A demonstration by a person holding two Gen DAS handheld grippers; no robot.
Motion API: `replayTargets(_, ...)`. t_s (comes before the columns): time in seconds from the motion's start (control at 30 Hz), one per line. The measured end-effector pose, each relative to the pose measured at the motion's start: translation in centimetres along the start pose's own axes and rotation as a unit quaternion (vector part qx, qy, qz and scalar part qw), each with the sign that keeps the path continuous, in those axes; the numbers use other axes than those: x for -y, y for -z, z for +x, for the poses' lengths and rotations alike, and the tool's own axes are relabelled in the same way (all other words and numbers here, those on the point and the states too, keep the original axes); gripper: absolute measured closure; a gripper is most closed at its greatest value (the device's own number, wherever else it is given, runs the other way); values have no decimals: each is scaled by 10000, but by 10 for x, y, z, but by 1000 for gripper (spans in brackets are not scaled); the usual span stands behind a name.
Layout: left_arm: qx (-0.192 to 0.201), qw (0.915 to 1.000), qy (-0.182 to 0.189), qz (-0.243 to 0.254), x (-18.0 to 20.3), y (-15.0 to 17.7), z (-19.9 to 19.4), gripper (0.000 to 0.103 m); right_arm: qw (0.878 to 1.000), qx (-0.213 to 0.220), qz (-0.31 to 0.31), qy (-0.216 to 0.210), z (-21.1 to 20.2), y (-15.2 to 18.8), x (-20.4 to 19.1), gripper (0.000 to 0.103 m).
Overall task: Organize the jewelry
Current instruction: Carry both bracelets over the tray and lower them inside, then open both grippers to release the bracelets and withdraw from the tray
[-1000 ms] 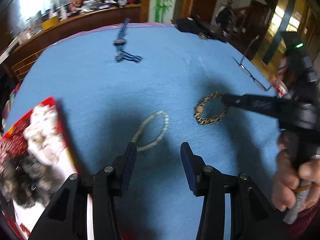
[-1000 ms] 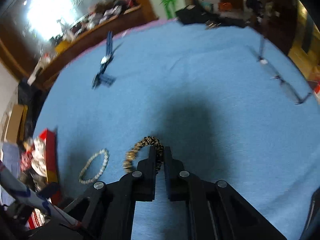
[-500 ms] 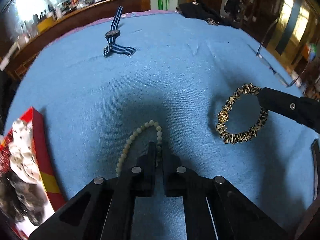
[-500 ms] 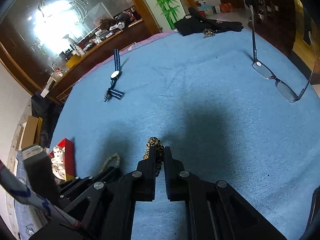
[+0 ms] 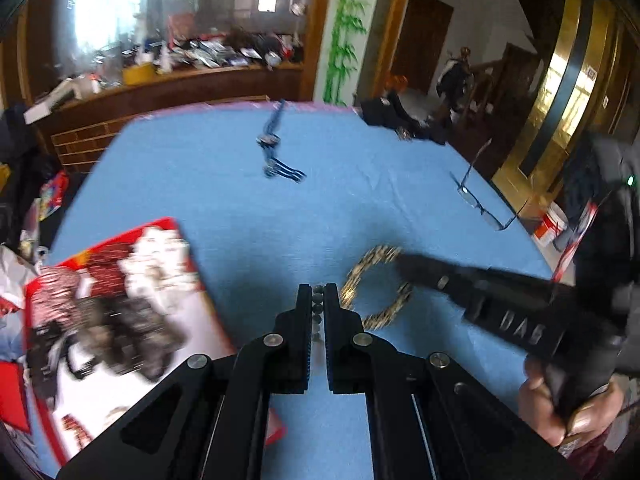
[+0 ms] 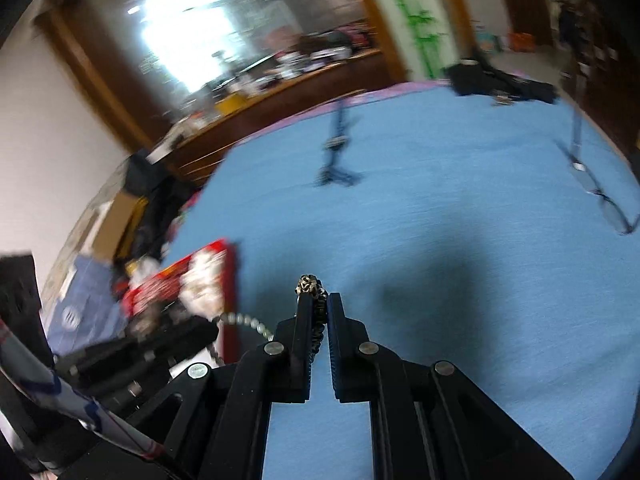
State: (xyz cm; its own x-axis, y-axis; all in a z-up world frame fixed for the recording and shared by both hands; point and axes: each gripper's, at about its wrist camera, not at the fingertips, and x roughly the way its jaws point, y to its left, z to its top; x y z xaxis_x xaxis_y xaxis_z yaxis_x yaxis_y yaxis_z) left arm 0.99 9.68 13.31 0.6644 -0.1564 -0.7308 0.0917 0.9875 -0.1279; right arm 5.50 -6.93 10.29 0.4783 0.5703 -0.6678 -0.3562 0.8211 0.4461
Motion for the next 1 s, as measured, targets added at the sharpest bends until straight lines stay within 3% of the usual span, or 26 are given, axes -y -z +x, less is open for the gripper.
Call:
replayTargets(0.2,75,9991,-407,-107,-41,23,-38,98,9968,-376,-569,-420,22,25,-68,95)
replayTargets(0.47,-209,9959,-663,-581,-99,64,-28,98,9897,-947,-939,-515,70,56,-116,94)
replayTargets(0.8,-463,9931,-649,-858,-123,84,-1,98,9871,-1249,-996,95,108,68,-105,92)
replayTargets(1.0,-321,9944,-578,-829,-116,84,-14,95,9894,-1085,-949,161,93,64,-101,80)
